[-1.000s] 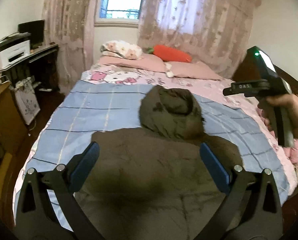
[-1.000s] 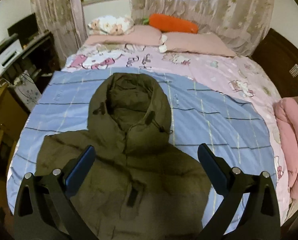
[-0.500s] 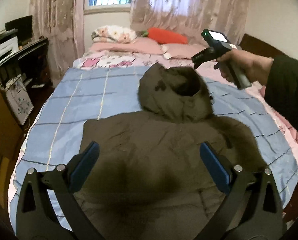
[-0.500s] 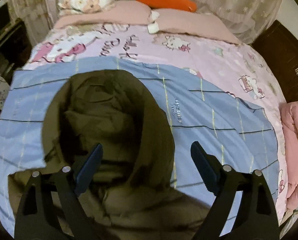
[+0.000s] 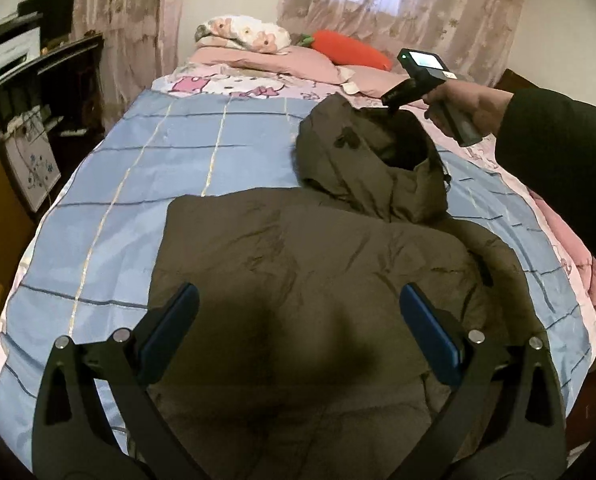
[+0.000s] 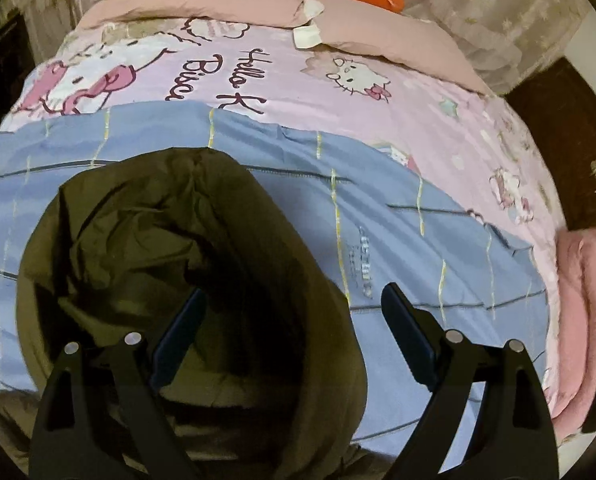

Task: Fold large clothes
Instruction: 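Move the right tool to the jacket hood and grasp it, then lift the hood with the right tool and lay it over the jacket body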

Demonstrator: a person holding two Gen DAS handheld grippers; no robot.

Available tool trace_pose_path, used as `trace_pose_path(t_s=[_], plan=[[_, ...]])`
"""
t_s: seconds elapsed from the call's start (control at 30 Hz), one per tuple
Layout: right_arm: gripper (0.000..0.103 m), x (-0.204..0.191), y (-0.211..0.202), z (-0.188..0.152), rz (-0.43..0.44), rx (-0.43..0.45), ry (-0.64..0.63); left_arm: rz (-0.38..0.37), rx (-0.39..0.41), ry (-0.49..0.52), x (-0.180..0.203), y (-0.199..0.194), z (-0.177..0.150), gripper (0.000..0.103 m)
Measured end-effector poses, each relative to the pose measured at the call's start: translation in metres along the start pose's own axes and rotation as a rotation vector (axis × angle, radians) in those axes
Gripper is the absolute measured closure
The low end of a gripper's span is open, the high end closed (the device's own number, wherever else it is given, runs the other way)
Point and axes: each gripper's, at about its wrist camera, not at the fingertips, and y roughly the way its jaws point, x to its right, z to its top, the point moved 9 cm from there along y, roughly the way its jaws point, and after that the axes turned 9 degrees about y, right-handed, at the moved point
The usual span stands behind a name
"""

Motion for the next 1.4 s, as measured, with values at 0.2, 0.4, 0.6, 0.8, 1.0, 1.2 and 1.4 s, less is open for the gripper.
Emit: trace_pose_path(t_s=[0.2, 0.4, 0.6, 0.8, 1.0, 1.2, 1.4], plan=[[0.086, -0.005, 0.019, -0.013, 0.019, -0.077, 0.002, 0.014, -0.017, -0.010, -0.007, 0.006, -0.007, 0.002], [0.095, 0.003, -0.010, -0.016, 0.033, 0.022, 0.020, 0.022, -0.013, -0.012, -0.007, 0.006, -0.006, 0.002], [0.096, 0.014, -0.064, -0.026, 0.074, 0.124, 0.001, 0.066, -0.006, 0.021, -0.008, 0.000, -0.003, 0.002], [0.096, 0.039, -0.129, -0.065, 0.108, 0.239, -0.017, 0.047, 0.020, -0.019, -0.012, -0.011, 0.004, 0.002], [0.096, 0.059, -0.174, -0.115, 0.148, 0.321, -0.031, 0.075, 0.052, -0.018, -0.018, -0.030, 0.012, 0.002], [0.096, 0.066, -0.208, -0.173, 0.166, 0.394, -0.076, 0.111, 0.050, -0.009, -0.027, -0.045, 0.007, 0.002], [0.096, 0.070, -0.224, -0.225, 0.189, 0.424, -0.094, 0.126, 0.051, -0.004, -0.035, -0.061, 0.000, 0.002]])
